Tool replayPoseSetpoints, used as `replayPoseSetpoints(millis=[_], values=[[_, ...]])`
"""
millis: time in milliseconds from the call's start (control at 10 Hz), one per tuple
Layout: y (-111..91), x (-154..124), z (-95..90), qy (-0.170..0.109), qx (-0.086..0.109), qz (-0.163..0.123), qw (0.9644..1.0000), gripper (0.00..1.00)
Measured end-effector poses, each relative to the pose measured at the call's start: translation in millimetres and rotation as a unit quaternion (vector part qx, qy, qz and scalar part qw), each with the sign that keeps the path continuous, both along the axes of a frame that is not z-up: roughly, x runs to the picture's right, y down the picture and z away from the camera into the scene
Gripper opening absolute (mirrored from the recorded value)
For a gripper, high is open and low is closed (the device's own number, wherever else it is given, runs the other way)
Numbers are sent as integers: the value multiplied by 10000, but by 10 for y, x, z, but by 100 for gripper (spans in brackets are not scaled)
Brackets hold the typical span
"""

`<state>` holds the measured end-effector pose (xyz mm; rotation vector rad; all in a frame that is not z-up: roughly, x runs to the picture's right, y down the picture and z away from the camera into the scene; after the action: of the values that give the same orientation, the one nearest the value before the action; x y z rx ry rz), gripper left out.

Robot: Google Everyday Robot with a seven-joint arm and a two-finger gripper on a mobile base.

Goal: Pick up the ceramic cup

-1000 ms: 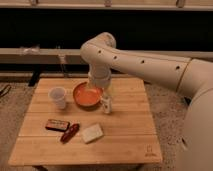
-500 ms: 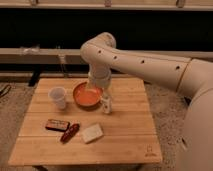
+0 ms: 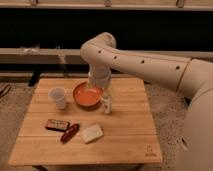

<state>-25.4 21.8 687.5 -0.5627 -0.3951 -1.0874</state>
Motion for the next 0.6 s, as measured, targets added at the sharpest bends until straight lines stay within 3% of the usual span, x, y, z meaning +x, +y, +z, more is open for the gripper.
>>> replayPoseSetpoints(millis=[600], values=[[-11,-15,-14,-29,46,-95,9999,80]])
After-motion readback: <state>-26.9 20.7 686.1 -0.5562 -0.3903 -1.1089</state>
